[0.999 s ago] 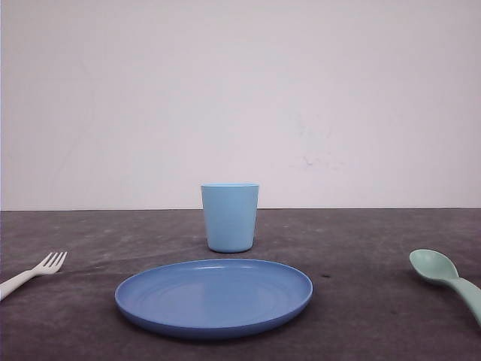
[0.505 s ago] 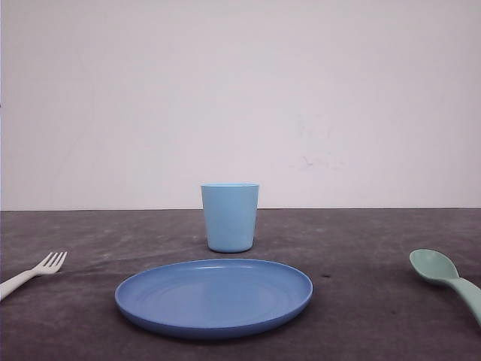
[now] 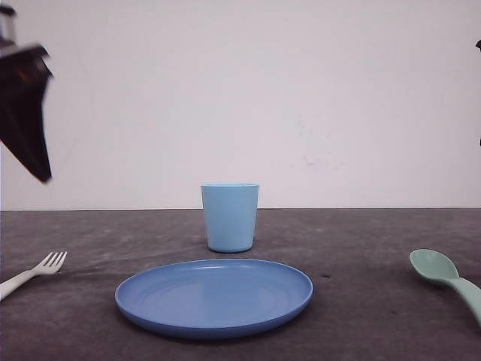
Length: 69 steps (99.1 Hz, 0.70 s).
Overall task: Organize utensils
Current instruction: 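Lower the left gripper onto the white fork and grasp it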
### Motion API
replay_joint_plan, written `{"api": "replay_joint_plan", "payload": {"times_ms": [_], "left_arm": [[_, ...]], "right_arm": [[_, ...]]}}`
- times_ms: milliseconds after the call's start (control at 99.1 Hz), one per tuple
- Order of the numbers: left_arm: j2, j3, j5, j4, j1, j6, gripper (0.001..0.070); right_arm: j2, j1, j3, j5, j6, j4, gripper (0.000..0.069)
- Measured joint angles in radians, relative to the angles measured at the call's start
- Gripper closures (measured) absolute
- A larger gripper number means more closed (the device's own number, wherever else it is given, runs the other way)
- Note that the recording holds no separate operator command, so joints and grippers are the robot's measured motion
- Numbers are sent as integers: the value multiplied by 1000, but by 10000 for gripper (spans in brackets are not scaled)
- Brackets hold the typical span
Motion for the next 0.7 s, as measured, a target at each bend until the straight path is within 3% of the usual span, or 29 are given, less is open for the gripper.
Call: {"api": "replay_joint_plan", "payload": {"times_ms": [464, 696], "left_arm": [[241, 0, -73, 99, -80, -38, 165], [310, 0, -74, 126, -82, -39, 265]], "right_arm": [[0, 0, 0, 0, -2, 0, 49], [0, 0, 0, 8, -2, 0, 49]]}}
